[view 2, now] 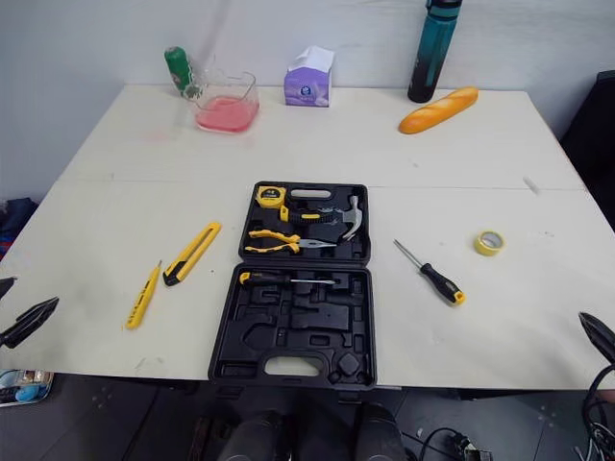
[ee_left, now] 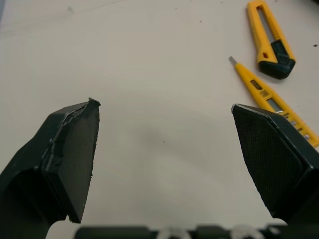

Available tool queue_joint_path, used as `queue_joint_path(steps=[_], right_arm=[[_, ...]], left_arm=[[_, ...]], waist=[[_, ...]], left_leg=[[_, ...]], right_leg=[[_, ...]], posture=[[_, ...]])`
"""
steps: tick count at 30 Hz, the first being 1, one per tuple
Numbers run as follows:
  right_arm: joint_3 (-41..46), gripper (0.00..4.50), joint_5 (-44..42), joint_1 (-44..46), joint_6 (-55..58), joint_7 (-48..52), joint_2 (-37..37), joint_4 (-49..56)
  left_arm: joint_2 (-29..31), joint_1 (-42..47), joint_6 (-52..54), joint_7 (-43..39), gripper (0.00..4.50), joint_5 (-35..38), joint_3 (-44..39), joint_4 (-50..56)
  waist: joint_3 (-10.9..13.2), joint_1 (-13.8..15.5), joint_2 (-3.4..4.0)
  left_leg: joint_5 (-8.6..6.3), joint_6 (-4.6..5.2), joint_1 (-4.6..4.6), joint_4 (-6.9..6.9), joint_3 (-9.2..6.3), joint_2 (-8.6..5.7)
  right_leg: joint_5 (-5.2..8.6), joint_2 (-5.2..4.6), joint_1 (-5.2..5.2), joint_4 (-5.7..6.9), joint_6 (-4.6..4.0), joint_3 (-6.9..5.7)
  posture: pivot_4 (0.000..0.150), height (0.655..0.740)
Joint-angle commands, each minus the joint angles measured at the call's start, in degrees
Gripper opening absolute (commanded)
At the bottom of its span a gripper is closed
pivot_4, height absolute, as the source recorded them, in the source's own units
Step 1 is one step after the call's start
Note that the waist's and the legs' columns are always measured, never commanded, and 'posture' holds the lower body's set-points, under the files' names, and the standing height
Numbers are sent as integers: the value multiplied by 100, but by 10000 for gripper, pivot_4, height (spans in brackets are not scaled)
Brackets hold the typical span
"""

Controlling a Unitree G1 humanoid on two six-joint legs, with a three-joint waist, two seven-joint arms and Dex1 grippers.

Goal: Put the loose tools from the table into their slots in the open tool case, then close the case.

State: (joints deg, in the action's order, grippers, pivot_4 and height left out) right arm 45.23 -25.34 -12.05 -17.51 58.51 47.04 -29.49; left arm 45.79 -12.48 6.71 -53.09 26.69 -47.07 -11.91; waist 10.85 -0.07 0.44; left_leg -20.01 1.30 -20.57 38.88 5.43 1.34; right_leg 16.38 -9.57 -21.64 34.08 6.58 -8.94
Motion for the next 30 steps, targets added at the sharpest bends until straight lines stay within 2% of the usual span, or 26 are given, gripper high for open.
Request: queue_joint_path(steps=[1,8,13,17,21,23,27,30], right_arm=[[83,45000,-78,1,-144,-66,41,42],[-122,45000,-95,176,-52,-116,23,193],[-358,45000,-273,267,244,-30,-32,729],[-522,45000,-678,253,981,131,19,1567],[-742,45000,-404,103,2106,-477,318,2505],[-796,45000,-665,74,2482,-394,348,3010],[-1039,45000,-808,17,3684,-597,652,3924],[-1199,45000,-1189,298,4263,-543,814,4379]], left_arm=[[20,-53,-126,51,44733,62,-106,110],[47,78,-74,106,44733,119,18,180],[55,196,207,69,44733,317,229,781],[225,418,581,-70,44733,493,578,1409],[389,784,953,-345,44733,774,1159,2102],[381,997,1063,-387,44733,840,1442,2334],[411,1445,1434,-531,44733,1041,2139,2846],[463,1806,1621,-659,44733,1183,2561,3244]], waist=[[1,-10,2],[4,-26,7],[6,-17,11],[8,4,14],[11,18,19],[10,16,20],[13,6,25],[14,0,23]], left_leg=[[-3,-7,1,0,2,2],[-12,-27,6,0,9,15],[-13,-27,6,0,12,17],[-12,-28,6,0,11,17],[-11,-25,2,2,11,16],[-12,-26,2,4,12,14],[-4,-12,1,-2,12,27],[-3,-12,-2,1,21,34]], right_leg=[[0,0,-1,0,0,1],[2,10,-2,3,-4,4],[2,10,-4,3,-5,10],[3,12,-4,5,-6,34],[3,11,-4,5,-7,35],[2,11,-5,5,-6,41],[6,40,-5,7,-11,35],[4,89,-7,15,-9,37]], posture=[[1500,7400],[1500,7400],[1500,7400],[1500,7400],[1500,7400],[1500,7400],[1500,7400],[1500,7400]])
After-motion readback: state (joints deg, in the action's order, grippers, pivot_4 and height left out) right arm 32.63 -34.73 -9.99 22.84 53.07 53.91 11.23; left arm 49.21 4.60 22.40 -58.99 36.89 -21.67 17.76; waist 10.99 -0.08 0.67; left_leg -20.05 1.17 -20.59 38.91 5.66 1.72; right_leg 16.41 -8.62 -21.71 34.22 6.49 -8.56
